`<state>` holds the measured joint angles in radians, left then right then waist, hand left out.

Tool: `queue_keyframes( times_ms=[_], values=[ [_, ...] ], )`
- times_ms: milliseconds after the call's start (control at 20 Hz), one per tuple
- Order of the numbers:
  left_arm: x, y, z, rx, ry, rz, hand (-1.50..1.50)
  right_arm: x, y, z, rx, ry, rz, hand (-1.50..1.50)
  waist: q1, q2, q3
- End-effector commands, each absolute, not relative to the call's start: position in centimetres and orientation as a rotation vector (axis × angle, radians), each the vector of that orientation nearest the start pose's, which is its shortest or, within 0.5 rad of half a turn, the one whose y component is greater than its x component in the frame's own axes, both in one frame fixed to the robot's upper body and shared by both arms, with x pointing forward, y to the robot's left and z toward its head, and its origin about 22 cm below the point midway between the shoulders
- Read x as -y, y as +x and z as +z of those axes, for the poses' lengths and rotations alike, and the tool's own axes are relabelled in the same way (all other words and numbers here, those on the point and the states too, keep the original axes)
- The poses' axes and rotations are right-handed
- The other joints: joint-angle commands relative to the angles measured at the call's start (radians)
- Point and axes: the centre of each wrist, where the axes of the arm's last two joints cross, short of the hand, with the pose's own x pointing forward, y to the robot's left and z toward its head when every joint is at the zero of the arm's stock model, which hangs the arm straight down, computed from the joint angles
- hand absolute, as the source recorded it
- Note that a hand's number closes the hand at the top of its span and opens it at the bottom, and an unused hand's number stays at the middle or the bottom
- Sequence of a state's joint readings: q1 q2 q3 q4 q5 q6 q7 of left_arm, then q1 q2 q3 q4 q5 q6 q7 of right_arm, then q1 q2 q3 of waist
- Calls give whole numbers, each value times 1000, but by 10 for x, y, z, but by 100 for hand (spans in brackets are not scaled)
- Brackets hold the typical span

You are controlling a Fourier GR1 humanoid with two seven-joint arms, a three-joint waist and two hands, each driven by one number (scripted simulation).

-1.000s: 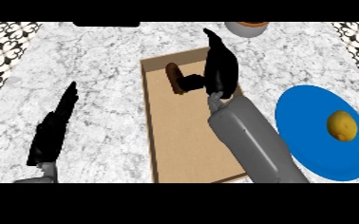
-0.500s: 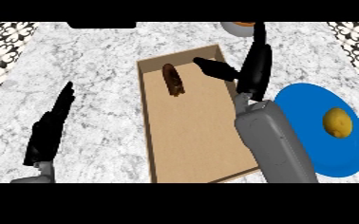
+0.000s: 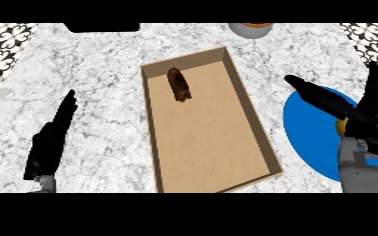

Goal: Pick the sweet potato from the plate and place it in the cardboard box

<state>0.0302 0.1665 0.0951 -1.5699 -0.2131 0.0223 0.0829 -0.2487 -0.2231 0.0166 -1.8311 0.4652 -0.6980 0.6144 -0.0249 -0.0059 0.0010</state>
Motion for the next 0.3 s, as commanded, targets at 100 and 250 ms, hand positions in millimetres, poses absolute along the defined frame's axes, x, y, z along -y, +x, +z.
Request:
queue_keyframes(
  times_ms=[100,250],
  values=[
    [-288,225,11,1430,402,-174,0,300,194,134,1661,-818,-404,-150,1,0,1],
    [-299,229,9,1442,403,-167,0,341,178,129,1676,-766,-393,-150,-1,1,2]
  ],
)
